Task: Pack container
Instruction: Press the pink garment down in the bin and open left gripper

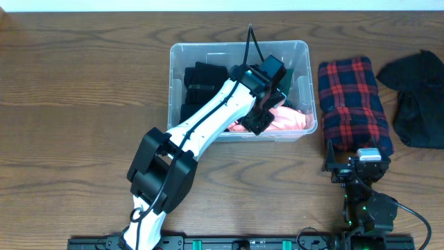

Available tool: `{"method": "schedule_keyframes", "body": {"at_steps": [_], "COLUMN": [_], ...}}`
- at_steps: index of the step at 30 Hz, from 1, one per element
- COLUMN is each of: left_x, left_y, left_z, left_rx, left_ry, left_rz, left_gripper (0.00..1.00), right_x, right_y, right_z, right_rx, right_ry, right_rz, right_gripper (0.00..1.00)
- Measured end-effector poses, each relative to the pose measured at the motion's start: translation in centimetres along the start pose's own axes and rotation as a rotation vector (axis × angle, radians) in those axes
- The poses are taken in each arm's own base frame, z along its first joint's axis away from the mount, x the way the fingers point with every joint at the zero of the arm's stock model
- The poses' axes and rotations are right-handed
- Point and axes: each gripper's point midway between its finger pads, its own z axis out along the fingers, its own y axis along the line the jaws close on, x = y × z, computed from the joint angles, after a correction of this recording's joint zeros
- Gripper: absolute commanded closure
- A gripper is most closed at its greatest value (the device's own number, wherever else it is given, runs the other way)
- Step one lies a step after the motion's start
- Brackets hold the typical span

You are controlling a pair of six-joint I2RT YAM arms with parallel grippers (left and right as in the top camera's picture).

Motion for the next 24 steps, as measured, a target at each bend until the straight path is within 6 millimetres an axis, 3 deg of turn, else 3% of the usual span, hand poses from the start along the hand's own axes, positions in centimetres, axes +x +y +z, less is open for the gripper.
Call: {"method": "schedule_keyframes", "body": {"at_steps": [5, 12, 24], "left_x": [-0.2, 0.0, 0.1], "left_y": [0.1, 0.0, 0.4], "left_z": [0.7, 3.4, 3.0], "left_rx": [0.000, 0.023, -0.008], "left_ry": [0.003, 0.051, 0.060], "left_rz": [-0.013, -0.029, -0.028], "left_gripper": [0.94, 0.94, 0.94], "right_x": [0.0, 0.0, 0.0], "right_y": [0.0, 0.0, 0.0], "right_z": [0.0, 0.0, 0.0], "right_rx": [0.000, 0.000, -0.001], "right_ry": [0.000, 0.000, 0.000], "right_rz": [0.000, 0.000, 0.000], "right_gripper": [0.01, 0.01, 0.01]}}
